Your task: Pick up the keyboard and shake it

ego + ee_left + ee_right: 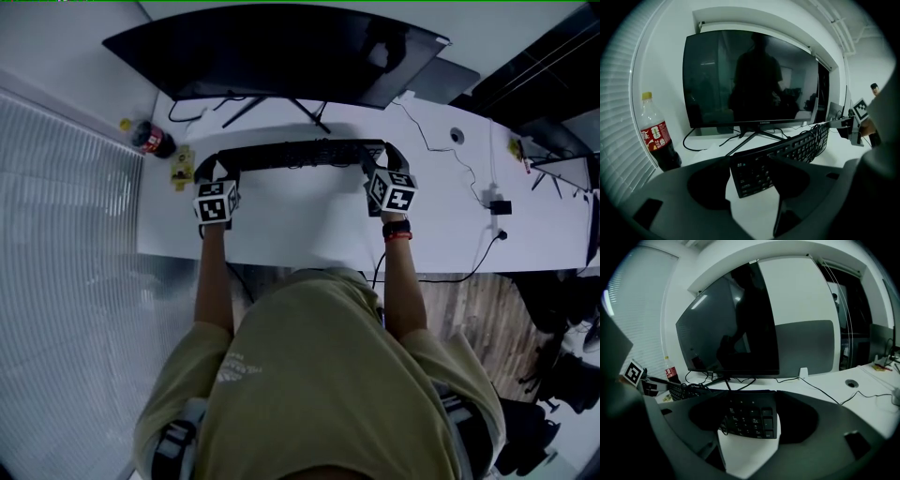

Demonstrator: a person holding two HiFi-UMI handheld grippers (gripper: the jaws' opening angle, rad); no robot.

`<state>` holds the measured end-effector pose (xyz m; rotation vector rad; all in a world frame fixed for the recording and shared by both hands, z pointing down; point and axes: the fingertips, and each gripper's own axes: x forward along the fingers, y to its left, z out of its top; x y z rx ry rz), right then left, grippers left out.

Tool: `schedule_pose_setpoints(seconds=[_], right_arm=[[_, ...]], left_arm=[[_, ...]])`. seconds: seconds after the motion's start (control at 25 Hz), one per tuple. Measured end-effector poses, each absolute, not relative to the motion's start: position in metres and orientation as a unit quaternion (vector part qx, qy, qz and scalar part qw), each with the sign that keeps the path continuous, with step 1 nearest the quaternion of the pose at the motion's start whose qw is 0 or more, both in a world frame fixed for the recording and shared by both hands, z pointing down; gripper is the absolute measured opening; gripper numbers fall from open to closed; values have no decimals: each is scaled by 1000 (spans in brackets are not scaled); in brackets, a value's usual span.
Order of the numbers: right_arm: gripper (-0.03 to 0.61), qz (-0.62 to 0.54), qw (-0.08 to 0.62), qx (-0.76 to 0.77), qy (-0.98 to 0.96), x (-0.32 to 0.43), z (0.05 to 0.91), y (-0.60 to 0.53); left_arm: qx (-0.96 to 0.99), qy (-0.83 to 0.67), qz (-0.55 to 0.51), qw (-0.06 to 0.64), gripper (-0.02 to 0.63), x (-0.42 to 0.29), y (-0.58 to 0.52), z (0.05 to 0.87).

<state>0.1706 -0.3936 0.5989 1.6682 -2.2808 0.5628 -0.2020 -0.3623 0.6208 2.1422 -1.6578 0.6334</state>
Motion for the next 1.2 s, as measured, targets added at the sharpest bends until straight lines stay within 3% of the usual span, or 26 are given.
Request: schedule_pose_setpoints(seconds=[1.2], right_arm=[[324,207,176,552,-788,177,619,-295]], left_arm=[[749,-580,242,210,253,-197,-273,638]])
